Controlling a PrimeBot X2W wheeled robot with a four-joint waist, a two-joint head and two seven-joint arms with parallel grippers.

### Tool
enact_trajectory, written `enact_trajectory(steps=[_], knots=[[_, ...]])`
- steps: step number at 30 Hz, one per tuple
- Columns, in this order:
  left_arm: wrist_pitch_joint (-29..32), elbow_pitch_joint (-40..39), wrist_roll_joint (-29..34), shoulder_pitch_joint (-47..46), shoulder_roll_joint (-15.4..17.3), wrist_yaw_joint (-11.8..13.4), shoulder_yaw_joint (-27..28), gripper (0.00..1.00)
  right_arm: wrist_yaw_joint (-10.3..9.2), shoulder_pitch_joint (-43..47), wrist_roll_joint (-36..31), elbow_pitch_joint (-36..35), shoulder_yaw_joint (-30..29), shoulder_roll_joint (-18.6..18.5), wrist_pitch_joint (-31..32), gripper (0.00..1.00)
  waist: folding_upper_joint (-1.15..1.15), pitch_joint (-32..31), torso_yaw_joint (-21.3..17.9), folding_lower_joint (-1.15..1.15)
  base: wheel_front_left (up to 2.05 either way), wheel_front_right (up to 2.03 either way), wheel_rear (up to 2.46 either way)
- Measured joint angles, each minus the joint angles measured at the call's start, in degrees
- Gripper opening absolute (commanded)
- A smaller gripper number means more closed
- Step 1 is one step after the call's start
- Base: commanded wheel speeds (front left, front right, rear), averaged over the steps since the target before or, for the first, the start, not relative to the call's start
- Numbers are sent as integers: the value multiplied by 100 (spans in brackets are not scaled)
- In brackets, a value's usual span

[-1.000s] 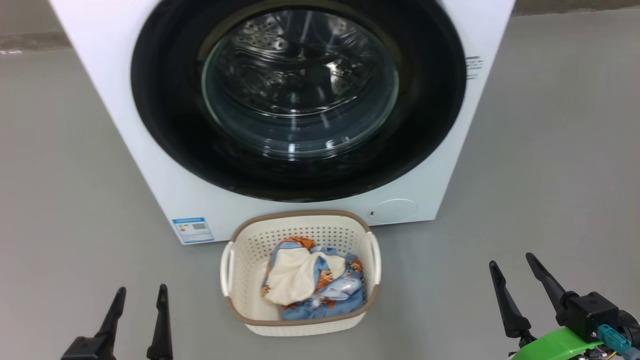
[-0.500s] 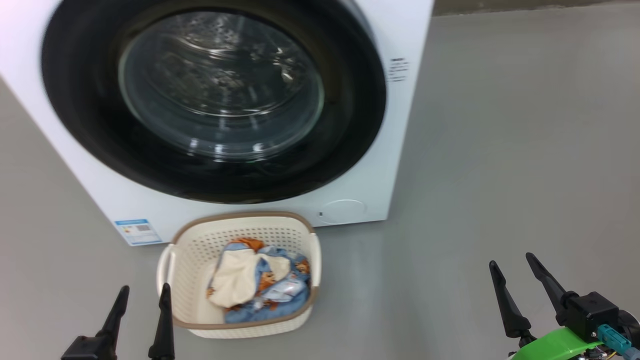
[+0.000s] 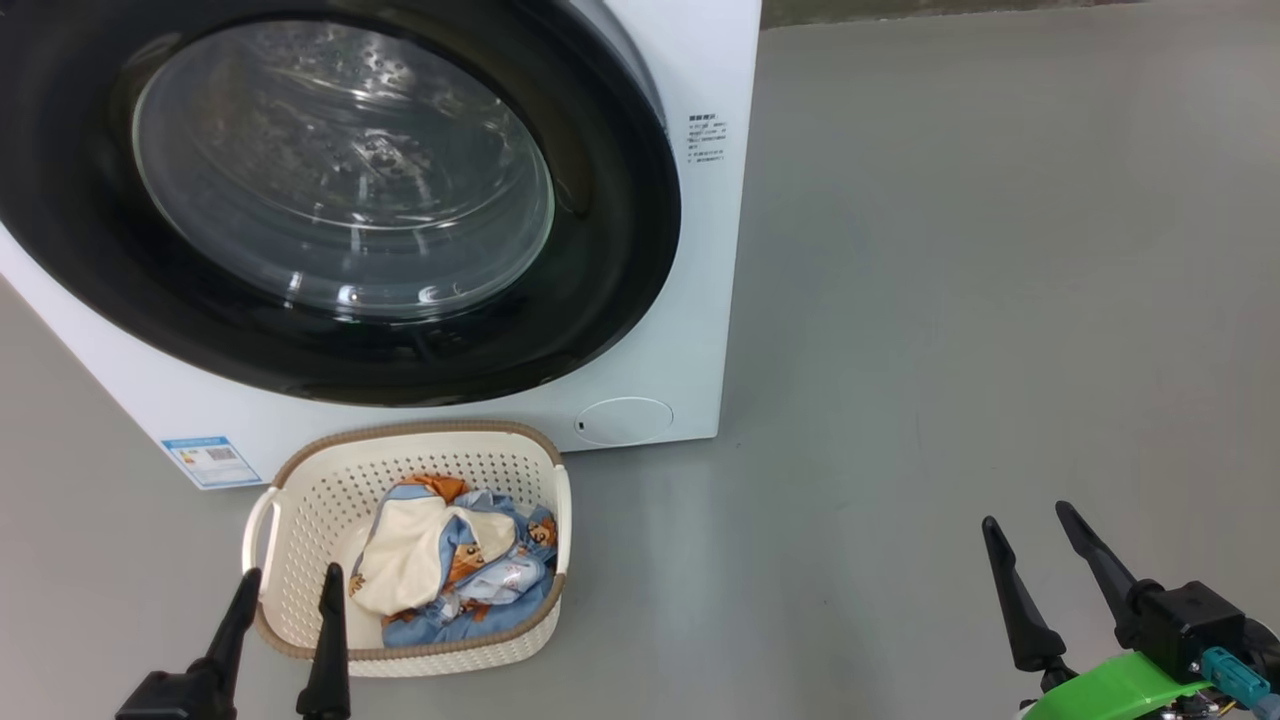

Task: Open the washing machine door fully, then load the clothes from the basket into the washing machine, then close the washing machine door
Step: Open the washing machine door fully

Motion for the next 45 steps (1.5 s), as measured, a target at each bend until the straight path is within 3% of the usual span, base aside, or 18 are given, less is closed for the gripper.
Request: enact_trajectory(steps=[8, 9, 10, 11, 23, 28, 31, 37, 40, 45], knots=[[0, 2, -59, 1, 2, 41, 7, 100, 0, 0, 69, -63, -64, 62, 0, 100, 0, -15, -1, 0, 0, 0, 0], [0, 2, -64, 1, 2, 41, 7, 100, 0, 0, 69, -64, -59, 63, 0, 55, 0, -13, -1, 0, 0, 0, 0], [0, 2, -66, 1, 2, 41, 8, 100, 0, 0, 68, -77, -58, 63, 0, 21, 0, -8, -2, 0, 0, 0, 0], [0, 2, -75, 1, 2, 41, 8, 100, 0, 0, 68, -93, -45, 56, 0, 0, 0, -2, -2, 0, 0, 0, 0], [0, 2, -113, 1, 2, 41, 16, 100, 0, 0, 181, -189, -60, 156, 0, 0, 0, 48, 11, 0, 0, 0, 0], [0, -9, -115, -1, 2, 42, 12, 100, 0, -7, 1049, -261, -481, 430, 0, 0, 0, 125, 37, 0, 0, 0, 0], [0, -90, -155, -3, 2, 43, -14, 100, 0, -86, 2051, -280, -868, 550, 0, 0, 0, 208, 63, 0, 0, 0, 0], [-1, -332, -164, -23, 2, 94, -104, 100, 0, -622, 5217, -137, -1448, 633, -26, 0, 0, 481, 132, 0, 0, 0, 0], [0, -420, -163, -87, 2, 94, -166, 100, -1, -933, 6508, 105, -1334, 338, 122, 0, 0, 681, 171, 0, 0, 0, 0], [-1, -528, -152, -378, 3, 92, -291, 100, -1, -1777, 7996, 302, -1356, -370, 1154, 0, 0, 1079, 247, 0, 0, 0, 0]])
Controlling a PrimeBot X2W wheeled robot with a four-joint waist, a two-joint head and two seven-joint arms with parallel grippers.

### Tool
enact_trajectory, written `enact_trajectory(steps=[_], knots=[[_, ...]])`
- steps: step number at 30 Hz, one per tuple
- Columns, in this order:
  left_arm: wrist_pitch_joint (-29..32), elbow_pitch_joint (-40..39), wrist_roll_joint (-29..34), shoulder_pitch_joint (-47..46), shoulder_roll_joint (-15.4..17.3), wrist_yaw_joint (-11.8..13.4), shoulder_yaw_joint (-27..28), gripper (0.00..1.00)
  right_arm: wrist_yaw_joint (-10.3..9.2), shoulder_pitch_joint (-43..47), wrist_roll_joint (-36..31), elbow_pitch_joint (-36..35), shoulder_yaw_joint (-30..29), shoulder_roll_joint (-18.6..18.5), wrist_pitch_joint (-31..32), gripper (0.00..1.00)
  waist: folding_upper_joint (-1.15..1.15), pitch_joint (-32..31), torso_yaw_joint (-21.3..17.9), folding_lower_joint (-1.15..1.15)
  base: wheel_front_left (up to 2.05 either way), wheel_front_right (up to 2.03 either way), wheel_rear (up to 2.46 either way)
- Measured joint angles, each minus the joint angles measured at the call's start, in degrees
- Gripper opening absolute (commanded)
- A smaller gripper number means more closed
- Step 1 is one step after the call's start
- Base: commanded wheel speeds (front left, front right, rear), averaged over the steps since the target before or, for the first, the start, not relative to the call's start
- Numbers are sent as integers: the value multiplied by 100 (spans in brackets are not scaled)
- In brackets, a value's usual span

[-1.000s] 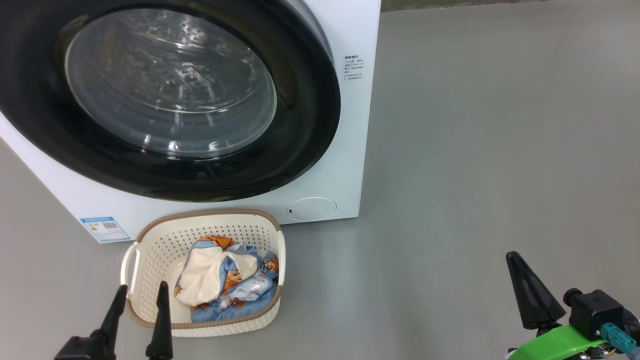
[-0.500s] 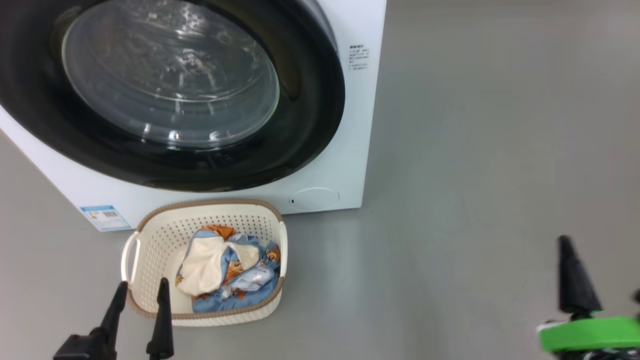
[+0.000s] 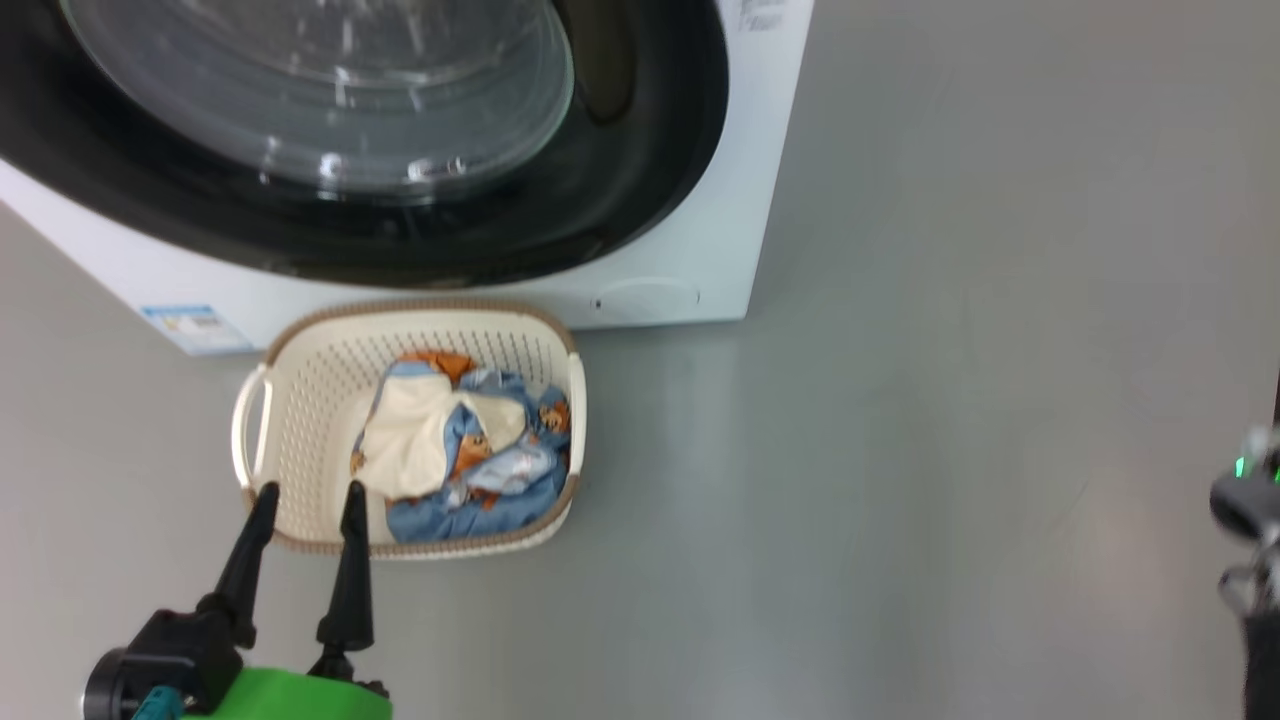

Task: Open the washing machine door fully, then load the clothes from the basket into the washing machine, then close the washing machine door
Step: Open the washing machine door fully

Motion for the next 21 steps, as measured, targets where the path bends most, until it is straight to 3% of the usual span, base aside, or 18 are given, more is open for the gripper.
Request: enact_trajectory(steps=[5, 11, 15, 21], knots=[[0, -136, -1, -158, -1, -1, -207, 100, 0, -1002, 676, 382, -164, -401, 1099, 0, 0, 461, 84, 0, 0, 0, 0], [0, -355, -4, -416, -2, -9, -359, 100, 0, -2333, 566, 636, -196, -788, 1656, 0, 0, 1068, 203, 0, 0, 0, 0], [0, -378, -4, -606, -3, -9, -403, 100, 0, -3268, 302, 606, 196, -801, 2024, 0, 0, 1521, 316, 0, 0, 0, 0], [0, -379, -3, -734, -10, -3, -444, 100, 0, -3961, 160, 578, 636, -705, 2282, 0, 0, 1872, 495, 0, 0, 0, 0]])
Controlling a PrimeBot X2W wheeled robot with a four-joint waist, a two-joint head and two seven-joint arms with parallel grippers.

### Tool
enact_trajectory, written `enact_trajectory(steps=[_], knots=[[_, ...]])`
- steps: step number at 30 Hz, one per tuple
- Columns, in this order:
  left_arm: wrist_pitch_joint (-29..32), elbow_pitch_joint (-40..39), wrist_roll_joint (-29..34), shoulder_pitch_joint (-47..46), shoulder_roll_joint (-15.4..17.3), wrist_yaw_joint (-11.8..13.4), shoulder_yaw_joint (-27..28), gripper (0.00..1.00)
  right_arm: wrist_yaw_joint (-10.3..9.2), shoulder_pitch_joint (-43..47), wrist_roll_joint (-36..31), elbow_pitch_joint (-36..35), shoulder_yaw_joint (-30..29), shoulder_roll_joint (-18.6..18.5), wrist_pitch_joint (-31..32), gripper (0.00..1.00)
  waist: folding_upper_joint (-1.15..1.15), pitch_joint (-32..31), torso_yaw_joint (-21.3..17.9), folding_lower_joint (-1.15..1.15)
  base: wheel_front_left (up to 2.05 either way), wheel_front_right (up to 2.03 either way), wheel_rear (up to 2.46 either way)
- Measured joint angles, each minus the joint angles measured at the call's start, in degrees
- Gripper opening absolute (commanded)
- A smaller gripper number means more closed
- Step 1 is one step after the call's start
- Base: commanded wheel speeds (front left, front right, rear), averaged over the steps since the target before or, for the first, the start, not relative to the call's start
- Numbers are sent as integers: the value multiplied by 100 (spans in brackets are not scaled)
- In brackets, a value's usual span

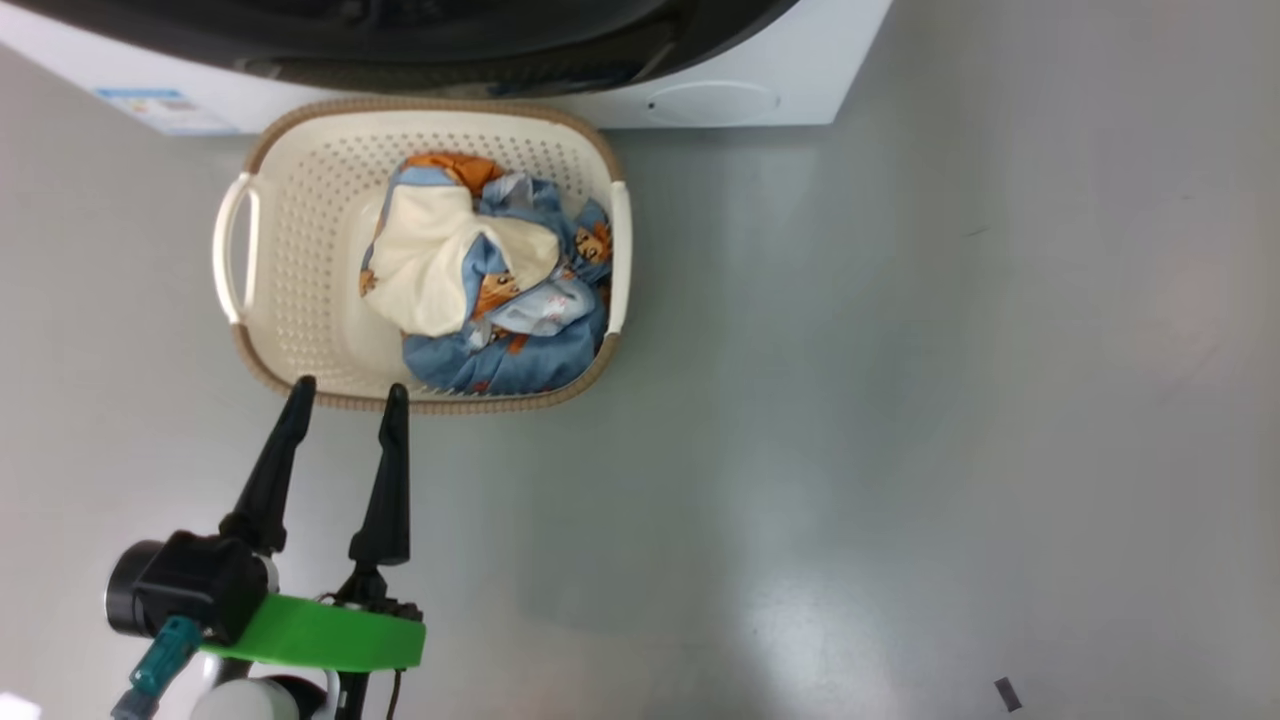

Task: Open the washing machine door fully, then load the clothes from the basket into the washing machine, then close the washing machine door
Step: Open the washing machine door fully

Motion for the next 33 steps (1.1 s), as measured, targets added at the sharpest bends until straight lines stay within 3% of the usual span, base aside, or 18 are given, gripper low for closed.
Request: enact_trajectory(steps=[11, 33], knots=[[0, 36, -1, -187, -15, 3, -23, 100, 0, -492, -200, 8, 612, 107, 368, 0, 0, 255, 307, 0, 0, 0, 0], [0, 79, -189, -328, -26, 131, -307, 100, 0, -1116, -303, 305, 1463, 164, 458, 0, 0, 426, 837, 0, 0, 0, 0]])
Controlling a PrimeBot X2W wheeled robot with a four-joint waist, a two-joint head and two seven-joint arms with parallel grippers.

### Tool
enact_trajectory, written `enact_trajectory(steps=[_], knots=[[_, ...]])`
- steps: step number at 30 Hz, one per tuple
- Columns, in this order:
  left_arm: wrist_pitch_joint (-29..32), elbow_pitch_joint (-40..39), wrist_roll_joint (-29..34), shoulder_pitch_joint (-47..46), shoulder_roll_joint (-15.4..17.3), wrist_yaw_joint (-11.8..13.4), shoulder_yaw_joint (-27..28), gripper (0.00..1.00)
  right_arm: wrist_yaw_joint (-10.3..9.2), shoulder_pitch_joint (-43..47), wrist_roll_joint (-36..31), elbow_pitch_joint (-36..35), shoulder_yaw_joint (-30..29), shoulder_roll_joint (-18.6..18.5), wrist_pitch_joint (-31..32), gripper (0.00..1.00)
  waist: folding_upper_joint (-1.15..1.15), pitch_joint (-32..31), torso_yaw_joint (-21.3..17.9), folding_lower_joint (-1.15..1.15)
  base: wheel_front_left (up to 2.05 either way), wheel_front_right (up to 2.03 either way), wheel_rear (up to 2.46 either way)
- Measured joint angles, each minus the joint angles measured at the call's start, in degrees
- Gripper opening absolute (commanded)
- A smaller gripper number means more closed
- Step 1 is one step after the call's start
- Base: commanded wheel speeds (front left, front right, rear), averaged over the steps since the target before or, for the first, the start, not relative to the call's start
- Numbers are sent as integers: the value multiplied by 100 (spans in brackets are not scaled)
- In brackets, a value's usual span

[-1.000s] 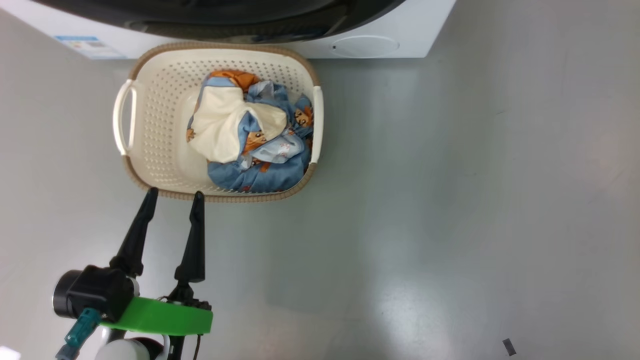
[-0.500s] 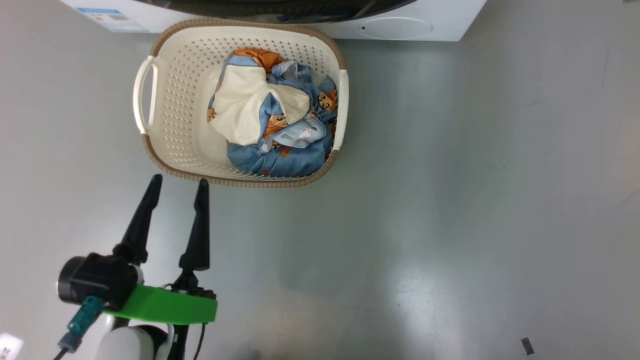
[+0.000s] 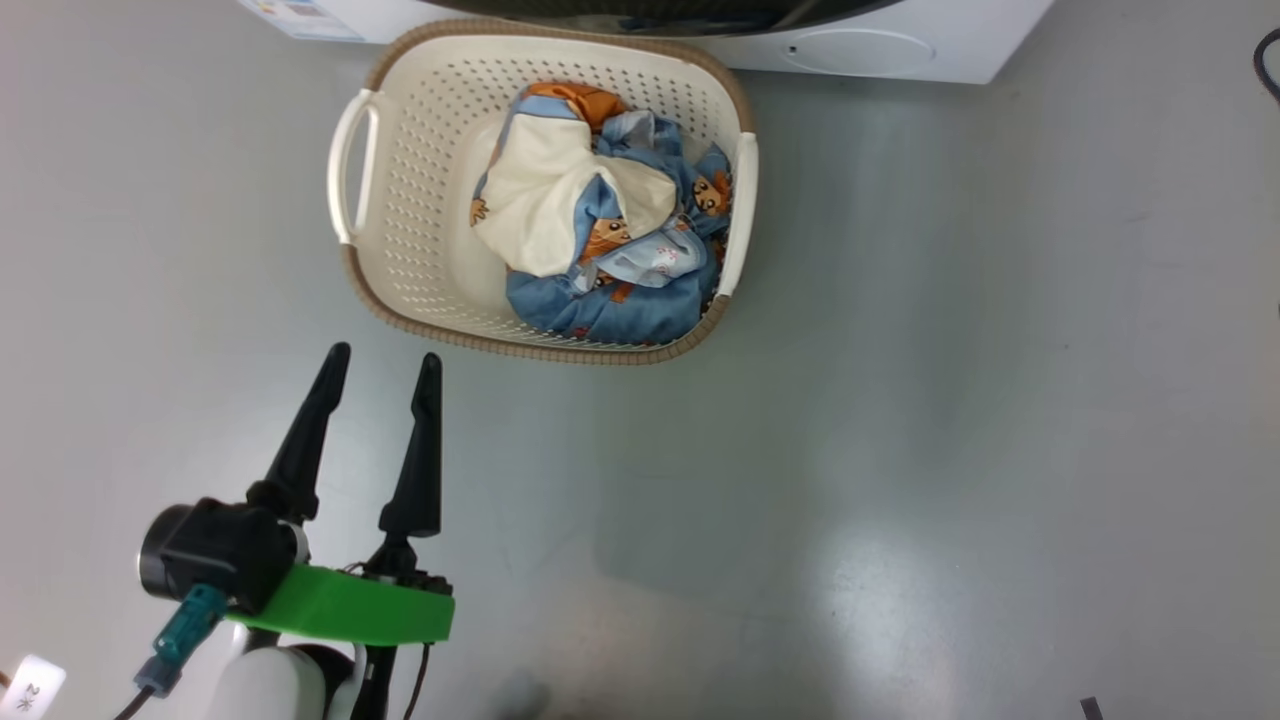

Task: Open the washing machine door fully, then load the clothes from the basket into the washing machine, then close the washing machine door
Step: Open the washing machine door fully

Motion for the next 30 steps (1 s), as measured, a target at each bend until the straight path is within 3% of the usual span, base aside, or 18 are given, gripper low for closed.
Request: enact_trajectory(steps=[9, 19, 30], knots=[[0, 7, -67, 7, -1, 25, -32, 100, 0, -207, -46, 118, 265, -144, 64, 0, 0, -92, 157, 0, 0, 0, 0], [0, 13, -74, 16, -1, 24, -47, 100, 0, -206, 73, 348, 468, -352, 481, 0, 0, -128, 124, 0, 0, 0, 0], [0, 15, -73, 119, -1, 20, 152, 100, 0, -187, 211, 356, 549, -331, 783, 0, 0, -153, 15, 0, 0, 0, 0]])
